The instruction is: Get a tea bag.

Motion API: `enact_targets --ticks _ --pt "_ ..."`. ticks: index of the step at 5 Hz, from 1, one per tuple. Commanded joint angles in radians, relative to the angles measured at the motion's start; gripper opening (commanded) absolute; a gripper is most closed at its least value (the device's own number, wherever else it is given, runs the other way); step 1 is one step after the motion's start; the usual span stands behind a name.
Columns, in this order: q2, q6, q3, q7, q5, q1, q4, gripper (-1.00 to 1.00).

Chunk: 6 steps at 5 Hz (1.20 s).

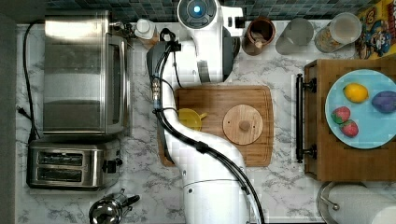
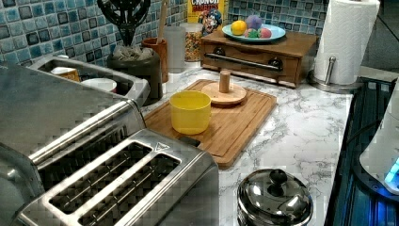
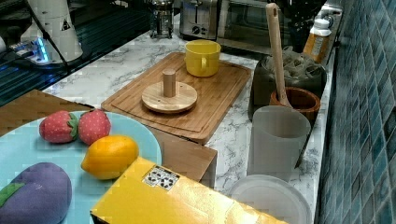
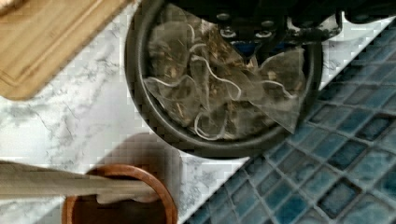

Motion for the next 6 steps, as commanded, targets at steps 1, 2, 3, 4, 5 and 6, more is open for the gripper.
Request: enact_targets --ticks 1,2,3,4,5,6 --pt "-0.132 -0.040 -0.003 0.004 -0.004 0.005 0.072 -1.00" --pt "-0.225 0.021 0.016 -0.018 0.024 -0.021 0.004 -1.00" --pt "-0.274 0.009 0.021 -0.040 0.033 -0.026 -0.015 -1.00" --pt "-0.261 -0.111 0.027 -0.091 0.047 -0.028 0.014 -1.00" --pt "-0.282 -0.203 0.034 -0.121 0.068 -0.034 -0.041 -1.00" --pt "-0.324 -0.244 0.054 -0.162 0.095 -0.054 -0.153 -1.00"
